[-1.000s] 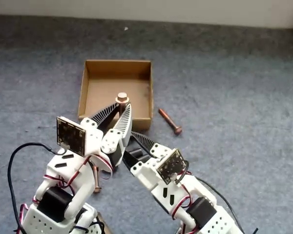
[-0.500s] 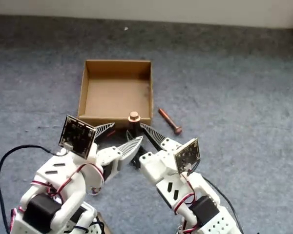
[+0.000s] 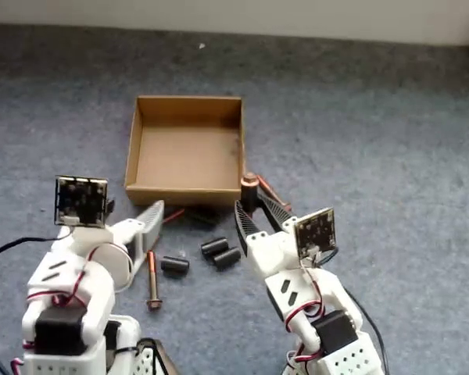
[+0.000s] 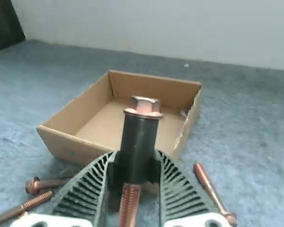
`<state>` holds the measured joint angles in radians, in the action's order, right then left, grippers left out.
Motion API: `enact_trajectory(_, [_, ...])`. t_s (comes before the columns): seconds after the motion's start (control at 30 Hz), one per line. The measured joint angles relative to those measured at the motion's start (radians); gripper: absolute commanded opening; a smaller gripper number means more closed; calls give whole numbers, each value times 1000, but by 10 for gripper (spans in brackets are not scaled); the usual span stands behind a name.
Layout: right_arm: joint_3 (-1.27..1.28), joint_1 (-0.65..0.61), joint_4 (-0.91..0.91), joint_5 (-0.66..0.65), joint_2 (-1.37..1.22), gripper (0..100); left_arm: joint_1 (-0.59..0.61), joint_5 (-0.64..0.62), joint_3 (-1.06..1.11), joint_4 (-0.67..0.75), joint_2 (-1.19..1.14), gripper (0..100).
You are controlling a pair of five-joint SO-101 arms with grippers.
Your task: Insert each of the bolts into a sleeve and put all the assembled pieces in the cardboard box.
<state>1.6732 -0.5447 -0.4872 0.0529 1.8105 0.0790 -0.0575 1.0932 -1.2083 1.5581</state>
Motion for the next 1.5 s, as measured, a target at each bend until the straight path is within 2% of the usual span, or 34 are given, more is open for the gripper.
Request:
enact_trajectory(0.17, [-21,11,-87,0,-31,9,196,0,221,124,-12,284])
enact_trajectory(0.3, [-138,11,-71,0,-213,5,265,0,354,215,-14,284])
enact_trajectory(0.77, [-703,11,368,0,-1310,9,278,0,408,250,-14,284])
enact_trajectory(1.03, [-899,12,450,0,-1723,29,278,0,408,250,-14,284])
enact_trajectory(1.2, [-954,12,428,0,-1809,168,278,0,408,250,-14,284])
enact_trajectory(1.33, [-984,12,333,0,-1795,169,278,2,408,250,-14,284])
enact_trajectory(1.5, [-988,14,192,0,-1657,169,278,8,408,250,-14,284])
